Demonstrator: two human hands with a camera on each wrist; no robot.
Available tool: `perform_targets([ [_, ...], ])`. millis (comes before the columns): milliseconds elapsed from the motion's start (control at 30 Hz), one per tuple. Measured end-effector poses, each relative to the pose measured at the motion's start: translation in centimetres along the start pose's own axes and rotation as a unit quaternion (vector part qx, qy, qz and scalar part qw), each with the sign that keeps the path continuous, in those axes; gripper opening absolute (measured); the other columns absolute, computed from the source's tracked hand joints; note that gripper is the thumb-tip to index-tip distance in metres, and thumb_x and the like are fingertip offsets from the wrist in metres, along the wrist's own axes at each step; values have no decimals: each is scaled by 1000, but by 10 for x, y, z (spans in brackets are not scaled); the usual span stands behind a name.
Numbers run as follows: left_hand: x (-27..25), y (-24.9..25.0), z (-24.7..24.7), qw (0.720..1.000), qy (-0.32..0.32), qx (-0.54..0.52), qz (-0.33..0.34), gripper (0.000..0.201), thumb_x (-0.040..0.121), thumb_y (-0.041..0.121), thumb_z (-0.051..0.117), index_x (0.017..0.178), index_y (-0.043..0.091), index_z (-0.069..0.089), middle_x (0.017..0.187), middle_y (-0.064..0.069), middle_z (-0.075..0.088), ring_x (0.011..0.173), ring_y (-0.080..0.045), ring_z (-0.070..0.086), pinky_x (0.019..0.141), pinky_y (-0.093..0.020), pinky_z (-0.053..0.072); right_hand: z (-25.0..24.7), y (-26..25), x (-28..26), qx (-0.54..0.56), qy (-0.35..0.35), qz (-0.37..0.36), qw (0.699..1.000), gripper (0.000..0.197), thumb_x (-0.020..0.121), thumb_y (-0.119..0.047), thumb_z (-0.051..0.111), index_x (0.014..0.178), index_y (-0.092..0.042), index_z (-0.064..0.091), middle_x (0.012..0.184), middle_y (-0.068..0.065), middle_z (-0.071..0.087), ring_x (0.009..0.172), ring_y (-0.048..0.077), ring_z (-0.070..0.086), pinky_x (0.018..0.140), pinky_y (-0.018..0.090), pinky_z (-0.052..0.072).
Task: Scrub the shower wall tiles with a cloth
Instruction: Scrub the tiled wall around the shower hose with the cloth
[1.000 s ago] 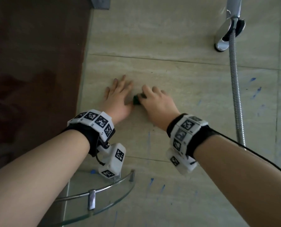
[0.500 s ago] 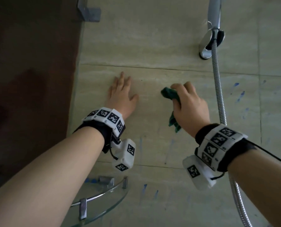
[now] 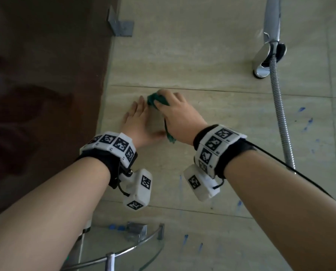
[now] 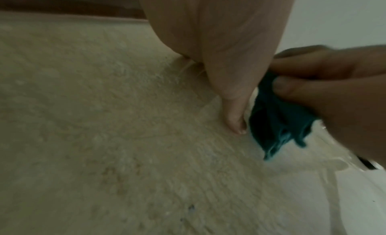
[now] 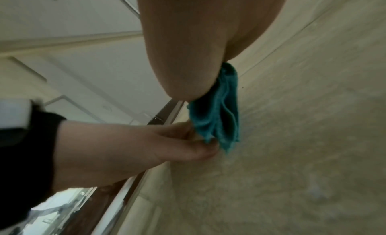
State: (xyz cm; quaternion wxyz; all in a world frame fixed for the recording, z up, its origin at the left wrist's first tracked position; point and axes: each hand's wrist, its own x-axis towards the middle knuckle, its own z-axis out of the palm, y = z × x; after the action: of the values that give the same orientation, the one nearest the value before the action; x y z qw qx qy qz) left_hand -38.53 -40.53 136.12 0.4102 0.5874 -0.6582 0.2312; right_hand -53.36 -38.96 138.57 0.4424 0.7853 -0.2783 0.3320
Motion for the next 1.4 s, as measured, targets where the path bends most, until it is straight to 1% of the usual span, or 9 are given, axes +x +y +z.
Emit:
perform_targets([
  [100,-2,-1,2,1000,10,-17,-1,110,80,59,64,153,19,-8,160,-3,-16,148,-22,-10,120,-40,2,10,3,-3,-136,-46,9,990,57,96,-27,42,150,-17,26,158,4,10,131,31,27,105,38,24],
  [267,-8,1,2,1000,19,-17,5,106,84,59,60,153,15,-7,160,-3,-18,147,-21,-13,120,-39,-1,14,13,-11,-227,38,147,962,48,94,-15,30,139,-9,46,150,13,29,122,32,40,97,41,25],
  [400,-12,10,3,999,43,-26,18,101,86,53,60,153,12,-3,160,-3,-16,147,-23,-15,119,-38,-6,5,35,-19,-156,-38,258,953,54,96,-9,29,148,-1,18,153,16,11,129,36,26,105,43,22],
  [733,-10,56,3,994,38,-23,98,72,98,40,45,154,18,5,161,2,-13,147,-19,-14,118,-35,-8,-19,86,-89,-96,-55,416,902,50,93,-1,44,140,9,31,145,28,21,127,43,32,97,42,33],
  [867,-4,73,9,994,16,-13,107,73,98,42,45,154,19,5,161,1,-15,147,-21,-15,118,-37,-9,-37,98,-112,18,9,490,871,57,95,-4,41,150,-6,23,154,16,13,141,36,16,114,40,19],
  [1033,0,84,20,995,-9,-21,94,74,98,45,44,154,21,3,160,-1,-18,146,-25,-18,118,-40,-9,-33,95,-132,114,37,445,887,60,94,-1,43,150,-8,25,156,11,14,141,29,21,111,30,23],
  [1167,2,82,30,995,7,-5,99,73,99,46,39,154,21,-3,159,-2,-22,145,-25,-21,117,-41,-11,-18,78,-135,16,0,324,946,44,91,-3,48,135,-6,49,146,13,26,127,37,30,109,42,27],
  [1300,0,83,34,995,20,1,99,71,100,45,37,154,21,-2,159,-3,-20,146,-26,-19,116,-40,-11,-3,56,-149,-80,-90,151,981,40,80,-1,61,120,-4,63,123,20,49,97,38,49,81,41,40],
  [1400,-2,85,36,995,26,8,93,70,100,46,35,154,21,-2,160,-2,-19,146,-25,-18,117,-40,-11,-10,75,-153,-112,-46,185,975,37,81,-1,59,117,-5,65,120,20,51,93,39,50,79,42,42],
])
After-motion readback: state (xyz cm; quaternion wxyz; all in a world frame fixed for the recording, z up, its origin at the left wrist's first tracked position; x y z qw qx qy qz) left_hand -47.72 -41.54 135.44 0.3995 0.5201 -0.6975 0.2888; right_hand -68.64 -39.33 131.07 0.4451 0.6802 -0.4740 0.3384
